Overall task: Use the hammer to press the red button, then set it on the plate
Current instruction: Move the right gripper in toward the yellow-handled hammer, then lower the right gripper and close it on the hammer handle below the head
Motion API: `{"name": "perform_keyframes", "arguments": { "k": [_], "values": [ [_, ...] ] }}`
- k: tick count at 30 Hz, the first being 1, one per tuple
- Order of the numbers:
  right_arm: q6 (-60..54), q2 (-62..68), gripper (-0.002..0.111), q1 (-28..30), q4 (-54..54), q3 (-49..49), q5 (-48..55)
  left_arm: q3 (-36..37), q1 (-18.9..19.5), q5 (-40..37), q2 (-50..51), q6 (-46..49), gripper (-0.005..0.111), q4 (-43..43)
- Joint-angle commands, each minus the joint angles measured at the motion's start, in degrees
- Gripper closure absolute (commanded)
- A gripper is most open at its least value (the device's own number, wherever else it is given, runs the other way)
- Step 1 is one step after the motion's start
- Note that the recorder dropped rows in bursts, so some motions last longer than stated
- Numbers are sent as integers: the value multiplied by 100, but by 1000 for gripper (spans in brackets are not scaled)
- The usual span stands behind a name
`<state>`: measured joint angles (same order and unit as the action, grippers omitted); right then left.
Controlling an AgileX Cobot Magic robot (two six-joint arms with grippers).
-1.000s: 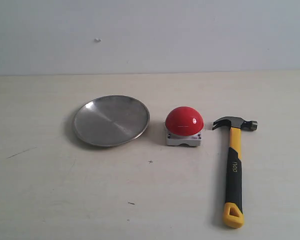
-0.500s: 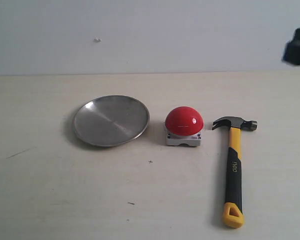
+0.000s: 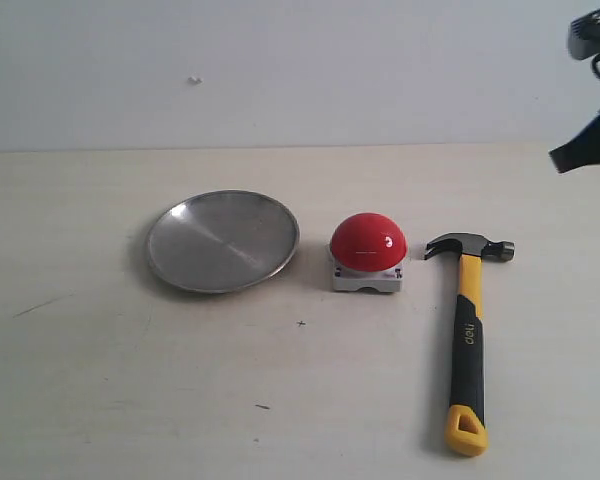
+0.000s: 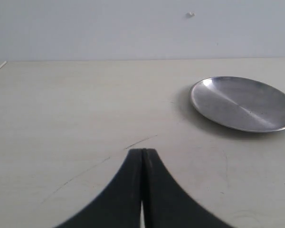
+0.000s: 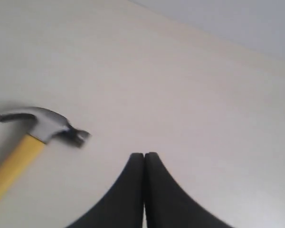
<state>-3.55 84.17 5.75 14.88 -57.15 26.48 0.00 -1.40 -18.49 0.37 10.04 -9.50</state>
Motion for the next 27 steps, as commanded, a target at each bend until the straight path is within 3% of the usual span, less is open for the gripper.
{"name": "perform_keyframes", "arguments": {
  "k": [1,4,8,14,21,27],
  "values": [
    [1976,64,108,91,1991,-340,2030,0,9,26,-37,25,107,22],
    [2374,74,108,91,1802,-435,2512,0,9,26,-37,25,107,22],
    [1676,130,108,91,-20,-444,2826,0,9,26,-37,25,107,22],
    [1917,421,108,-32,-1833,-310,3419,0,9,26,-37,25,107,22],
    [2632,743,108,-875,-1892,-106,2027,0,9,26,-37,25,107,22],
    [2608,1480,108,-1046,-1806,-133,835,0,9,26,-37,25,107,22]
  ]
}}
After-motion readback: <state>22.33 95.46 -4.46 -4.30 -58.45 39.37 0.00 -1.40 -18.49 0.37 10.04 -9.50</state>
